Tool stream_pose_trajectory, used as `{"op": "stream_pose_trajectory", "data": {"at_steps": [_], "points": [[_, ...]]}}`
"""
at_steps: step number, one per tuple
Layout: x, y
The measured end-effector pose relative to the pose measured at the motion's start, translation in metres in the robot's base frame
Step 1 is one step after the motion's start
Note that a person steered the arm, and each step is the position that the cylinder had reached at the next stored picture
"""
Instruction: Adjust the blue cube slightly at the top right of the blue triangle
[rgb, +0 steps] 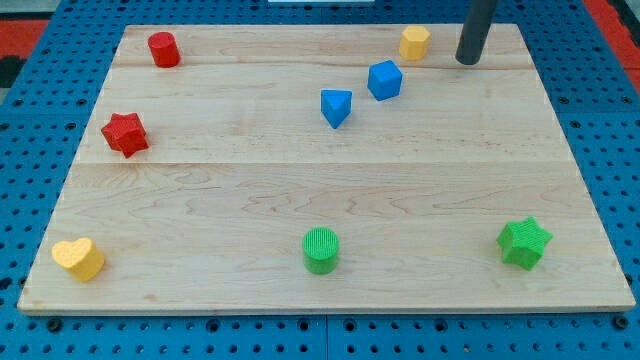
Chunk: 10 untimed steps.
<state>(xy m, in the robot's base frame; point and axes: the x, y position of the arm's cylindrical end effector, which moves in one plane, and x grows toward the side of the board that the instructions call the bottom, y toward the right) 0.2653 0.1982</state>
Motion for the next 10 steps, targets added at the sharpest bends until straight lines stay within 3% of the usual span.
{"op": "stream_pose_trajectory", "data": {"at_steps": [1,3,4,8,10], "points": [[0.000,-0.007],[0.055,-0.010],[0.062,-0.034],[0.059,-0.089],[0.055,-0.089]]}}
